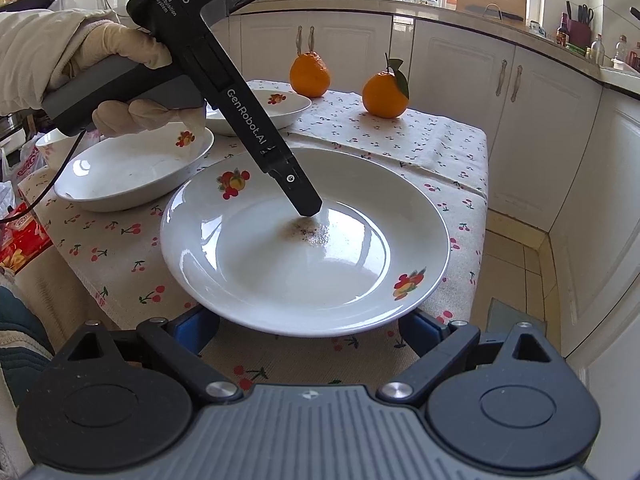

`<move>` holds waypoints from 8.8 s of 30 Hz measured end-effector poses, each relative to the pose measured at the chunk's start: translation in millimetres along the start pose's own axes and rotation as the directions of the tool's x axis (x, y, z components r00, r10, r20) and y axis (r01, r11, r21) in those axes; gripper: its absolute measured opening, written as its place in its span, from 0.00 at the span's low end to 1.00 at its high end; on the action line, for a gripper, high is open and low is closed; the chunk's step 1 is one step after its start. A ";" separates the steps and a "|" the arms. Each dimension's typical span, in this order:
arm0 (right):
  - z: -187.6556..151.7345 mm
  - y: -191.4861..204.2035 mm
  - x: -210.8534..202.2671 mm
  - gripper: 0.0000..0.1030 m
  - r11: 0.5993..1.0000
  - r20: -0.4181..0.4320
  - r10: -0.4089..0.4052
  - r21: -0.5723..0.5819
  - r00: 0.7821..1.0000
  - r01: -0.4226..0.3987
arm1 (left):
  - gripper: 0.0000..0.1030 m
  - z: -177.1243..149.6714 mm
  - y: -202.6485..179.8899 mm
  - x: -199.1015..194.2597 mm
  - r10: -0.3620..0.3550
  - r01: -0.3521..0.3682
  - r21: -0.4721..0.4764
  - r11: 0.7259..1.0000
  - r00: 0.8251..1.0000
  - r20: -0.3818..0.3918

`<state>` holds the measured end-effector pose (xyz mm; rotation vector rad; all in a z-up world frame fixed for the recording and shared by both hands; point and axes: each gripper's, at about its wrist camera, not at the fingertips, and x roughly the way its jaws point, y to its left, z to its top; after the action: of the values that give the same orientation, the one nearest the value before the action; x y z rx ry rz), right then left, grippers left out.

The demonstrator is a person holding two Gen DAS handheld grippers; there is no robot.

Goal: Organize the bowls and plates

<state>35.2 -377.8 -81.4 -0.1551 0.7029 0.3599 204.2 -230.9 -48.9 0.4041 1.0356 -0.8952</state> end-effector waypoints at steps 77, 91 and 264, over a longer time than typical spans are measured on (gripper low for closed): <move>75.3 45.1 -32.3 1.00 0.977 0.147 -0.152 0.171 0.977 0.126 | 0.93 -146.1 -40.7 -146.7 0.440 -0.440 -0.109 0.891 0.781 0.443; 68.8 83.6 -33.1 1.00 0.978 0.126 -0.115 0.188 0.985 0.091 | 0.97 -243.3 -27.2 -146.8 0.515 -0.467 -0.218 0.857 0.778 0.360; 121.2 -127.1 85.0 0.78 0.902 -0.066 0.232 0.389 0.971 -0.189 | 0.98 -54.8 -0.2 -24.2 0.110 -0.138 0.070 0.988 0.943 0.313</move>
<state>215.8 -441.3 -43.2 0.2761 0.8900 0.4165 167.9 -183.5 -54.1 0.3869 0.6757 -0.8625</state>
